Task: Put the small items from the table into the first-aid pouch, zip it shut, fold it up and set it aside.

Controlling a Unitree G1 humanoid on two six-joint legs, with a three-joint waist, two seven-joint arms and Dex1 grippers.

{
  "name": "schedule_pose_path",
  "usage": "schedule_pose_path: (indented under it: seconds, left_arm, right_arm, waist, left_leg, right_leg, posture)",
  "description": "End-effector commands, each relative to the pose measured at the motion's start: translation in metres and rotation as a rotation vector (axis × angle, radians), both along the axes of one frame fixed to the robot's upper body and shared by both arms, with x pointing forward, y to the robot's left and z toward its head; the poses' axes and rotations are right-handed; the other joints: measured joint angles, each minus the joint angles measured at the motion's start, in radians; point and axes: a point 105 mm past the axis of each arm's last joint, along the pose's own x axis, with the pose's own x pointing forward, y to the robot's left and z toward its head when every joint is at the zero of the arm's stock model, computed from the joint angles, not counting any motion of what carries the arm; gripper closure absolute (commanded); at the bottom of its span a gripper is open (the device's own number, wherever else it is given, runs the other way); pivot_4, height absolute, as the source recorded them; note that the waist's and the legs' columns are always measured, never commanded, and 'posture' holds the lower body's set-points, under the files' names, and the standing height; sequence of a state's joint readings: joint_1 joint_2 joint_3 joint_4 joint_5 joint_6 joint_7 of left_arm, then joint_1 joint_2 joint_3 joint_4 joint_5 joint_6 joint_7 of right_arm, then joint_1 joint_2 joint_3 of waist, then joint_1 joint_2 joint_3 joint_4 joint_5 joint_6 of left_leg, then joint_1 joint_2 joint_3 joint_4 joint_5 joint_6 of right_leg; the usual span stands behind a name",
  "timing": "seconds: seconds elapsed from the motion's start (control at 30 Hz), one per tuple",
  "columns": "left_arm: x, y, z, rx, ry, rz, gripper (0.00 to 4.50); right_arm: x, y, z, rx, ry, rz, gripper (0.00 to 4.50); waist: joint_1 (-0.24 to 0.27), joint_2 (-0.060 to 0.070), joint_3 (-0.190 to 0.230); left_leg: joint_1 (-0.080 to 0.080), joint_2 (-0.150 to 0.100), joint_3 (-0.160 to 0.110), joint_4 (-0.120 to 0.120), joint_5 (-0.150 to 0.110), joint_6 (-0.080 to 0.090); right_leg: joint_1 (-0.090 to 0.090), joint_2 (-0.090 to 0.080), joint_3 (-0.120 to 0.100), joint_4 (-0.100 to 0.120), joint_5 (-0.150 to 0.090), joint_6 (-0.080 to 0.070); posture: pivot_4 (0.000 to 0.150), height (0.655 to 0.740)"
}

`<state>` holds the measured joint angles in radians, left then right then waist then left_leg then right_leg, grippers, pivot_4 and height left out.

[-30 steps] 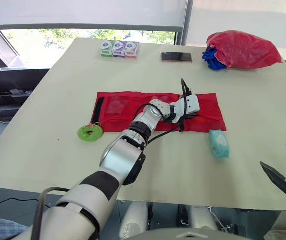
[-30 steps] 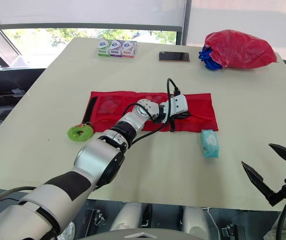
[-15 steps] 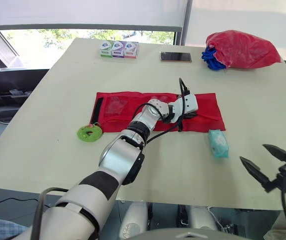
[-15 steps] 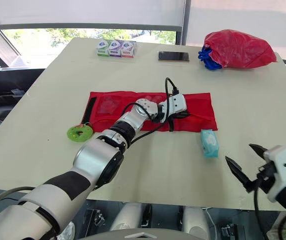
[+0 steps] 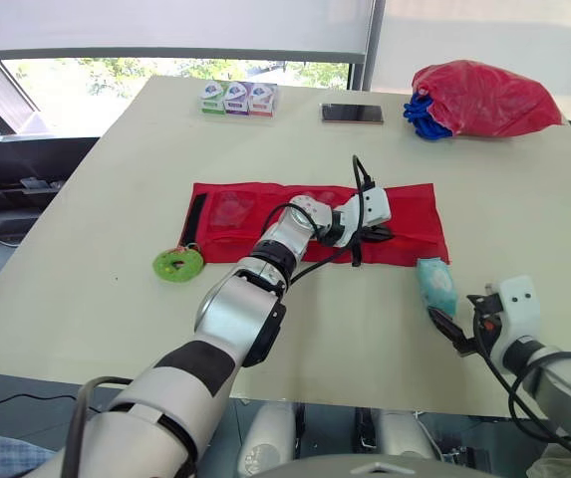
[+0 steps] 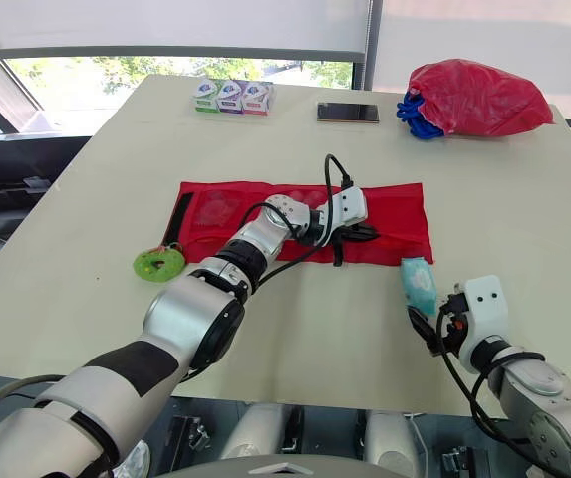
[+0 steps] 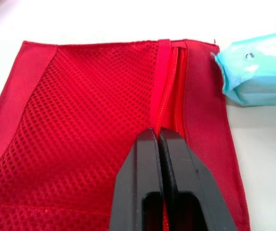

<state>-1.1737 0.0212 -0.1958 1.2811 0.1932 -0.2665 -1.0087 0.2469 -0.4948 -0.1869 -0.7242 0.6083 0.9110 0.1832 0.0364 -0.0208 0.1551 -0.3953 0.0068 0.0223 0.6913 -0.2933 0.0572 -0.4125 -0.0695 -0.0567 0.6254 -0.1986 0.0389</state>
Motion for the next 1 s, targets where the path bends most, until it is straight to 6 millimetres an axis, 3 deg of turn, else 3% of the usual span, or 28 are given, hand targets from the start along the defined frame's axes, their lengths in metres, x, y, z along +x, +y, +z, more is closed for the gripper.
schedule_pose_path:
  seconds: [0.03, 0.27, 0.53, 0.77, 1.0]
  left_arm:
    - [0.003, -0.006, 0.019, -0.066, -0.022, 0.000, 4.50]
    - [0.003, -0.010, 0.024, -0.085, -0.016, 0.002, 4.50]
    - [0.000, -0.018, 0.034, -0.107, -0.022, -0.028, 4.50]
    - [-0.007, -0.028, 0.040, -0.132, -0.021, -0.081, 4.50]
    - [-0.016, -0.034, 0.040, -0.136, -0.017, -0.137, 4.50]
  right_arm:
    - [-0.001, 0.006, 0.006, -0.011, -0.020, 0.030, 1.43]
    - [-0.008, 0.009, 0.011, -0.002, -0.006, 0.072, 4.46]
    - [0.014, 0.027, 0.041, 0.159, -0.068, 0.017, 4.46]
    - [0.032, 0.022, 0.025, 0.177, 0.045, -0.117, 4.46]
    - [0.051, 0.019, 0.032, 0.294, 0.033, -0.227, 4.46]
  waist:
    - [0.000, 0.000, 0.000]
    - [0.000, 0.000, 0.000]
    - [-0.008, 0.000, 0.000]
    - [-0.008, 0.000, 0.000]
    - [-0.017, 0.001, 0.000]
  left_leg:
    - [0.000, 0.000, 0.000, 0.000, 0.000, 0.000]
    - [0.000, 0.000, 0.000, 0.000, 0.000, 0.000]
    - [0.000, 0.000, 0.000, 0.001, 0.000, 0.000]
    - [-0.001, -0.001, 0.000, 0.001, 0.000, 0.000]
    - [-0.001, -0.001, -0.001, 0.001, 0.000, 0.001]
  right_leg:
    - [0.000, 0.000, 0.000, 0.000, 0.000, 0.000]
    - [0.000, 0.000, 0.000, 0.000, 0.000, 0.000]
    - [0.000, 0.000, 0.000, 0.001, 0.000, 0.000]
    - [0.000, -0.001, 0.000, 0.000, 0.000, 0.000]
    - [0.000, -0.001, 0.000, 0.001, 0.000, 0.000]
  posture:
    - [0.150, 0.7400]
    - [0.150, 0.7400]
    - [0.150, 0.7400]
    - [0.150, 0.7400]
    - [0.150, 0.7400]
